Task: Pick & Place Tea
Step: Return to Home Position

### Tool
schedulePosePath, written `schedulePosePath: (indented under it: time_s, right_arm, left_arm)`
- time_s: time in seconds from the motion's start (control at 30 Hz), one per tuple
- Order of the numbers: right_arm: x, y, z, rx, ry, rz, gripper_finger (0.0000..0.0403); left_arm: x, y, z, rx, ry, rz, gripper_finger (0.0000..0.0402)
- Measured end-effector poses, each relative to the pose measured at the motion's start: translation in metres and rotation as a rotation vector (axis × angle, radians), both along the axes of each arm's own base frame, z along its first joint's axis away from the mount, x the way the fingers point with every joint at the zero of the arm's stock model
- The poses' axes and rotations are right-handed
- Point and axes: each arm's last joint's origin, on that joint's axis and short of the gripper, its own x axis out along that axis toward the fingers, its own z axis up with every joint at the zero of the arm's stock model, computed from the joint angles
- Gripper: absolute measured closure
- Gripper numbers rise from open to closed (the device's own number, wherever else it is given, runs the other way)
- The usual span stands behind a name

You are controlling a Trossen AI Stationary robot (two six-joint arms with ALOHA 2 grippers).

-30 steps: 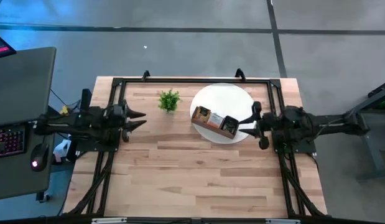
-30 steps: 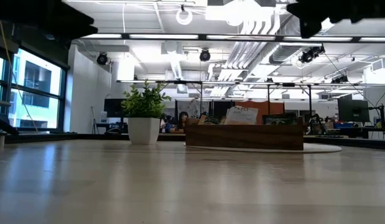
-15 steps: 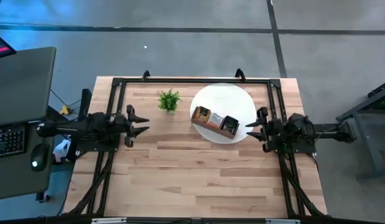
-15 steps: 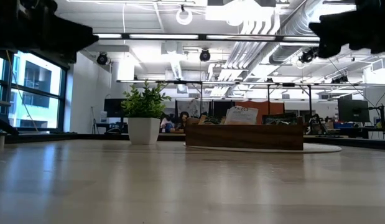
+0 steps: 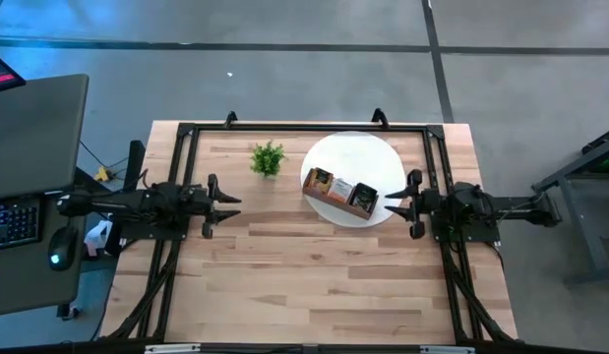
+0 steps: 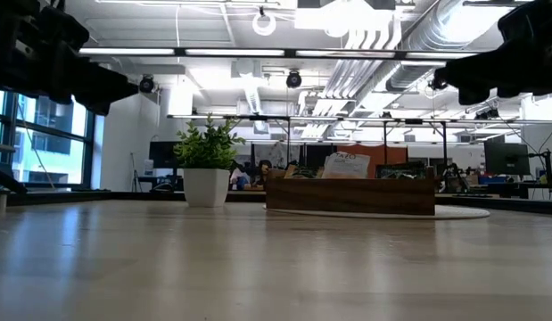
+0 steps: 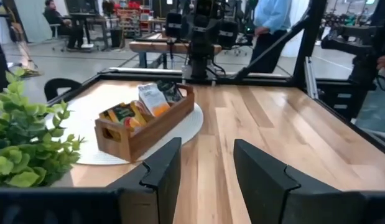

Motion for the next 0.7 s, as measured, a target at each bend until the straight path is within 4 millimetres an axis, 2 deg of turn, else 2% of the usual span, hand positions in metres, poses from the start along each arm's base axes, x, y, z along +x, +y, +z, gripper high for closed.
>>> schedulePosePath:
  time_s: [0.7]
  right_arm:
    - [0.0000, -0.0003, -0.0006, 0.002, 0.006, -0.011, 0.0269]
  left_arm:
    - [0.0001, 0.0000, -0.0012, 0.000, 0.003, 0.001, 0.0257]
